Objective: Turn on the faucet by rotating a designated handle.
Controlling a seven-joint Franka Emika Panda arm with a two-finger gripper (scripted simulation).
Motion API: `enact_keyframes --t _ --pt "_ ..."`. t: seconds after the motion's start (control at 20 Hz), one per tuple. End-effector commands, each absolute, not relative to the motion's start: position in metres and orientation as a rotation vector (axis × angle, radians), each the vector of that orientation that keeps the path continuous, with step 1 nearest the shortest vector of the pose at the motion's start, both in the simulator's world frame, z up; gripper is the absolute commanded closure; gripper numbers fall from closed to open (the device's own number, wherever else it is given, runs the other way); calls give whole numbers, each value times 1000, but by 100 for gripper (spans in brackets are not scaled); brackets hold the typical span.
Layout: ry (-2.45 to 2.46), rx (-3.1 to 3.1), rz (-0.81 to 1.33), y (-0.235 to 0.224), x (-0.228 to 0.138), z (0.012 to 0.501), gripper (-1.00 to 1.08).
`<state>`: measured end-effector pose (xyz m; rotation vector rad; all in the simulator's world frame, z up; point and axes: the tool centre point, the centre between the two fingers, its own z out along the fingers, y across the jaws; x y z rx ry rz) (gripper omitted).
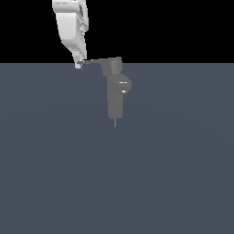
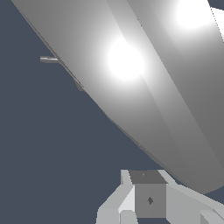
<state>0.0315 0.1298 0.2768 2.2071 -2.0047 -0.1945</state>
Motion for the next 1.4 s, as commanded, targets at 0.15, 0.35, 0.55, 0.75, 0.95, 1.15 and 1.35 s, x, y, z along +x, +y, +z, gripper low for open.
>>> enact_keyframes --t 0.15,0.35,0.55,0.75,0.95,1.15,1.35 --pt "-2003 2205 -194 119 21 279 108" --pt "-2004 2207 -195 110 13 282 108" --pt "-2004 2208 -195 101 4 284 108" --pt "-2004 2209 -195 92 -4 287 108" --pt "-2004 2210 -195 82 -13 290 108" --pt "-2005 2211 -195 72 -22 292 108" --pt "-2005 2212 -195 62 -31 295 108"
